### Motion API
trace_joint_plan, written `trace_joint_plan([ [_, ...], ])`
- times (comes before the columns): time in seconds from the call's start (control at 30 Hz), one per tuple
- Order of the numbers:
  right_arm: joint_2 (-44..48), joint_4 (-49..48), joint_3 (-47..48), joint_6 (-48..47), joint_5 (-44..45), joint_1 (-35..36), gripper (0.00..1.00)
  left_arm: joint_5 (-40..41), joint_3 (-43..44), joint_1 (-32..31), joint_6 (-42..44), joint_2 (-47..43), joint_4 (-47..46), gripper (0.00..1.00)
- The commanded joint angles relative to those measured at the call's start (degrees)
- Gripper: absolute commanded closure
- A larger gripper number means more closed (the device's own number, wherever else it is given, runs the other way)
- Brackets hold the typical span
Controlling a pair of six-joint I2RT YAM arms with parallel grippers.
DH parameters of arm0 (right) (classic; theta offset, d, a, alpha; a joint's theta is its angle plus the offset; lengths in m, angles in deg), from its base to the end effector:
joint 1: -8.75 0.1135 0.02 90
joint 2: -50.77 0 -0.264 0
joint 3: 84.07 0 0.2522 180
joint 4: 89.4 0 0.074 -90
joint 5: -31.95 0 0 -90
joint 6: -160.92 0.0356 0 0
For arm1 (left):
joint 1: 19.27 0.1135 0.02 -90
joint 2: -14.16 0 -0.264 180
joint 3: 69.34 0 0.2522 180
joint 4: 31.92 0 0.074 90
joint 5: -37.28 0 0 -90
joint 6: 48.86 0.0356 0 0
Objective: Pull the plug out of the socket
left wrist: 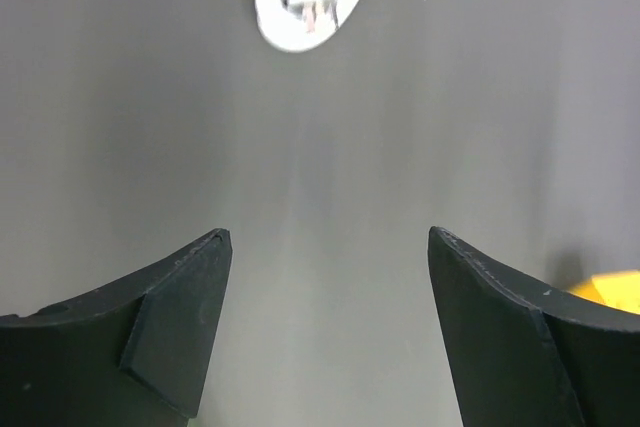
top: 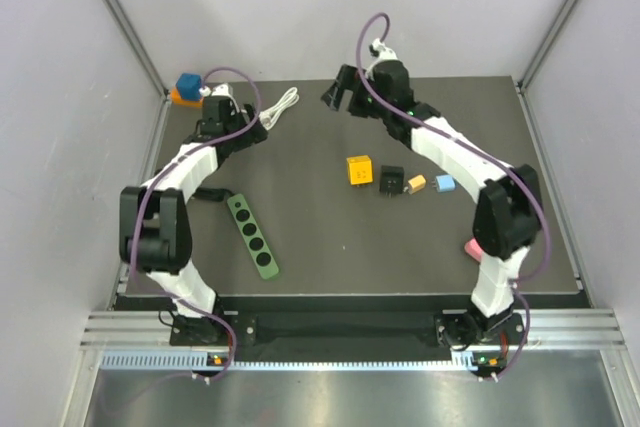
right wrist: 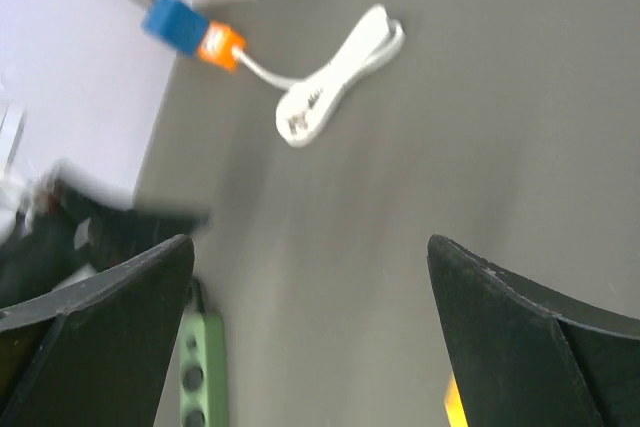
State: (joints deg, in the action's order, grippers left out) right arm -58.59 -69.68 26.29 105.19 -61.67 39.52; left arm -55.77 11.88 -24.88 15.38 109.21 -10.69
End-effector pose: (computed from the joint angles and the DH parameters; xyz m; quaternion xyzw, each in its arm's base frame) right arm 0.3970 0.2390 0.3318 0.0064 0.8125 0.3347 0.4773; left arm 0.3758 -0.0388 0.2533 -0.1431 0.8754 -0.1474 0.4376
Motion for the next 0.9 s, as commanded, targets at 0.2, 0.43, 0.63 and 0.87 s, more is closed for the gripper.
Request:
trace_joint_plan([
  [0.2,22.60,-3.76,-26.51,-4.73,-8.33,-2.02,0.00,0.06,21.03,0.60,15.29,22.52,-2.81,0.18],
  [0.43,34.81,-2.62,-37.18,-6.48,-9.04,-2.90,0.00,1.72,30.26,0.60,17.58,32.39,-3.51,0.20],
  [0.63,38.34,-3.14,-40.78,-7.10,-10.00,-3.87,0.00,-0.80,41.76,0.60,18.29,41.00,1.32,0.21],
  [0.87,37.38,-4.29,-41.84,-6.66,-11.50,-4.31,0.00,-6.69,43.81,0.42,13.03,42.86,1.77,0.52],
])
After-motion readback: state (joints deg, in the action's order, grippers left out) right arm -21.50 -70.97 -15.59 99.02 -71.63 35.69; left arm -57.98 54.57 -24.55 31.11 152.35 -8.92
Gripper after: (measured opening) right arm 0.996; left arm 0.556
